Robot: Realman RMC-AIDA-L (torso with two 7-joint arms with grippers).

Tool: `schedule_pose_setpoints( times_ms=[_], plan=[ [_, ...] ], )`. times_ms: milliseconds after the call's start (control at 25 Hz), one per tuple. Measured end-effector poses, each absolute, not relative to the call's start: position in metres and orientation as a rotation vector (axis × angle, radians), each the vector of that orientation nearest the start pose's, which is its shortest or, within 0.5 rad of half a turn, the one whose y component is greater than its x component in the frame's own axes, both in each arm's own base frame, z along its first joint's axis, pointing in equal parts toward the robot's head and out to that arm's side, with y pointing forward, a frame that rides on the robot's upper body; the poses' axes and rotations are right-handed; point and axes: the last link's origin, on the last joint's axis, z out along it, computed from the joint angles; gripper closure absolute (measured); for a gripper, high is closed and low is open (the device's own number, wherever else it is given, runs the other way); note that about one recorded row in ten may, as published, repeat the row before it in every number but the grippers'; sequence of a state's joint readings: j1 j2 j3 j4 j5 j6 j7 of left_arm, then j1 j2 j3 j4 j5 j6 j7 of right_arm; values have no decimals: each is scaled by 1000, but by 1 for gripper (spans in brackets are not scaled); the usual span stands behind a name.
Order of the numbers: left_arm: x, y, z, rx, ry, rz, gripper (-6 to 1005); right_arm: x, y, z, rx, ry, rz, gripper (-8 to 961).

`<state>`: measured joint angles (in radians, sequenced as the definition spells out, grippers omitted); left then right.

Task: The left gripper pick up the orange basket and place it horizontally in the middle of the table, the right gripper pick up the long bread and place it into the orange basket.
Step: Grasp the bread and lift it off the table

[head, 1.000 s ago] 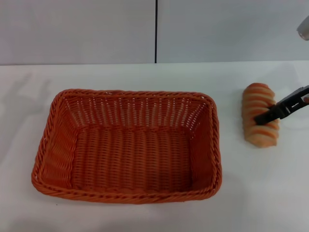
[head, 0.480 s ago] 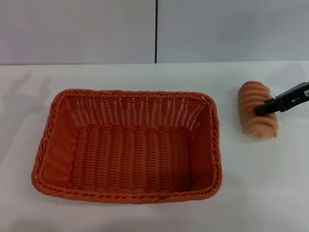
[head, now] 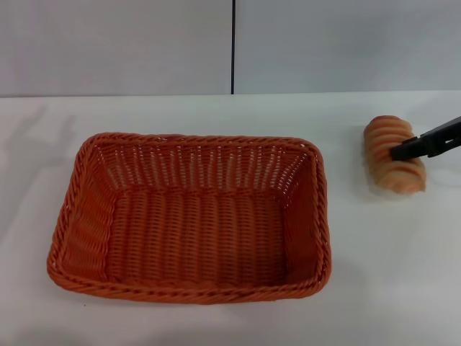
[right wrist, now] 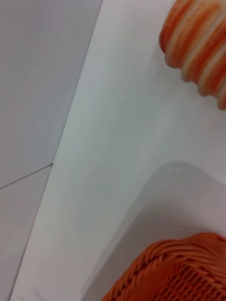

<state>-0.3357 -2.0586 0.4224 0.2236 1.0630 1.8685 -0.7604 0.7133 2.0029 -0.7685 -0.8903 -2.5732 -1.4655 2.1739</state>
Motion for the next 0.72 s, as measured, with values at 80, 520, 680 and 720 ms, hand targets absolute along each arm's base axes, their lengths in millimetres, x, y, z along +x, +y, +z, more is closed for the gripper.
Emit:
schedule_pose_setpoints(
  times_ms=[80,520,680,720],
  plan=[
    [-307,268,90,-1508,-237,-1387,435,260,391,51,-2508,1176,-109,611],
    [-308,265,90,-1505,-236,-1390,435,258,391,51,-2518,1177,-80,691],
    [-308,265,90,-1505,-236,-1390,435,259,389,51,-2517,1182,-79,744],
    [-308,265,90,-1505,-236,-1390,435,259,389,50,-2516,1185,-77,748]
  ],
)
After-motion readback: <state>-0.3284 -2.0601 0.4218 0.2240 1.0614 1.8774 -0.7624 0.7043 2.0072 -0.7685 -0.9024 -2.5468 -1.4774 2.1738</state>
